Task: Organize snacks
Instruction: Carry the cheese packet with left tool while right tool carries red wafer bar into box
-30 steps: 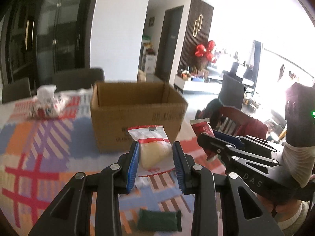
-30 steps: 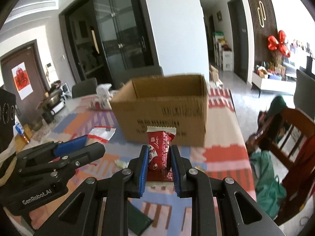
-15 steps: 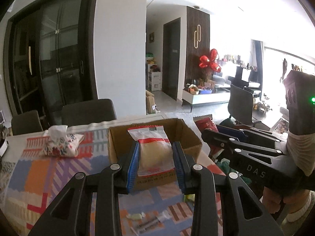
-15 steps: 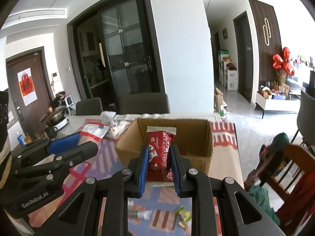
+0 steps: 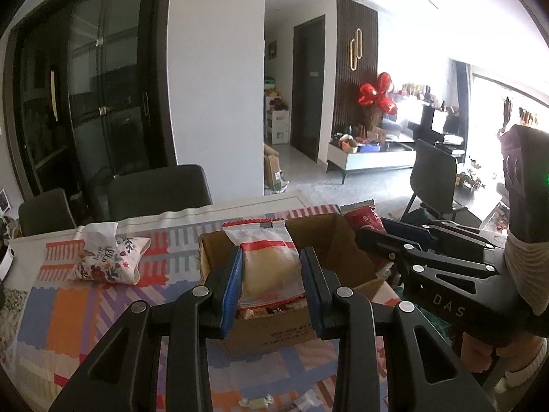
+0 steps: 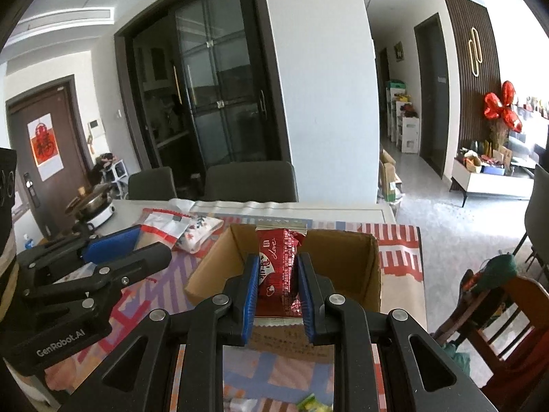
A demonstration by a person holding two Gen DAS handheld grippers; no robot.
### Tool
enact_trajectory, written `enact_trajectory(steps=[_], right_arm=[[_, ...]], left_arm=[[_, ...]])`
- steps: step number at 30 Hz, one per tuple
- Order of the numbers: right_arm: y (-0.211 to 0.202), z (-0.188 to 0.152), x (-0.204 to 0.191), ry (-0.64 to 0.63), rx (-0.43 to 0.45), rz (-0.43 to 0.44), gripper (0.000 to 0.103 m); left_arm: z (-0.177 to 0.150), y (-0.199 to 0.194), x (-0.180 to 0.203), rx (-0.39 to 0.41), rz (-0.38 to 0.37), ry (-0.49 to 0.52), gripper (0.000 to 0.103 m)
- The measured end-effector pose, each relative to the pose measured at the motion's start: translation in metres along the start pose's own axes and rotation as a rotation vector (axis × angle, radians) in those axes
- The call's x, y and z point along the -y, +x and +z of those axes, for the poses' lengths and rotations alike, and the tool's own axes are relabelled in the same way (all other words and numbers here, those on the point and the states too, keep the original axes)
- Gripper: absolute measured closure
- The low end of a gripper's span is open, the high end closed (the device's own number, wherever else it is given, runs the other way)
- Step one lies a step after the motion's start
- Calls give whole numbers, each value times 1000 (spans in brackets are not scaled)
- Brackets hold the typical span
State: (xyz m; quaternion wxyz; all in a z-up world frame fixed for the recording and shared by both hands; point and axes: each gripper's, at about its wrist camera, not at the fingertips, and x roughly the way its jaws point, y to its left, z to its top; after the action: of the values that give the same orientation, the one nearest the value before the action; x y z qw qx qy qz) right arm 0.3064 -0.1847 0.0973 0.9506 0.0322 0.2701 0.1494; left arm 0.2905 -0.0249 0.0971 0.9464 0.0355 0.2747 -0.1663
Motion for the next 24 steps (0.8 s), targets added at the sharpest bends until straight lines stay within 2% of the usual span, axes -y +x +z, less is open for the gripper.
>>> enact_trajectory(steps=[6,12,14,15,16,17,19,24], right_arm=[[27,1,5,-2,-38,0,80],[47,-2,14,4,-74,-11,80],[53,-4,15,10,-80,-16,79],[55,-4,16,10,-82,-19,79],[57,-4,14,10,-82,-26,77],[57,-5,14,10,-83,-34,62],[55,-7,16,14,-75,-65,49],[40,-20,11,9,-73,-81,48]], left_arm=[[3,35,-9,-65,-5,-28,69],[3,58,-12,-84,32,-19,67],[1,63,-11,-89,55,-2,60],[1,65,-11,-91,66,4,47],[-1,65,-11,-86,77,1,40],[-3,63,-12,-80,84,-3,40],[-7,57,-12,-73,90,-4,40],[-22,35,-6,-56,95,38,38]])
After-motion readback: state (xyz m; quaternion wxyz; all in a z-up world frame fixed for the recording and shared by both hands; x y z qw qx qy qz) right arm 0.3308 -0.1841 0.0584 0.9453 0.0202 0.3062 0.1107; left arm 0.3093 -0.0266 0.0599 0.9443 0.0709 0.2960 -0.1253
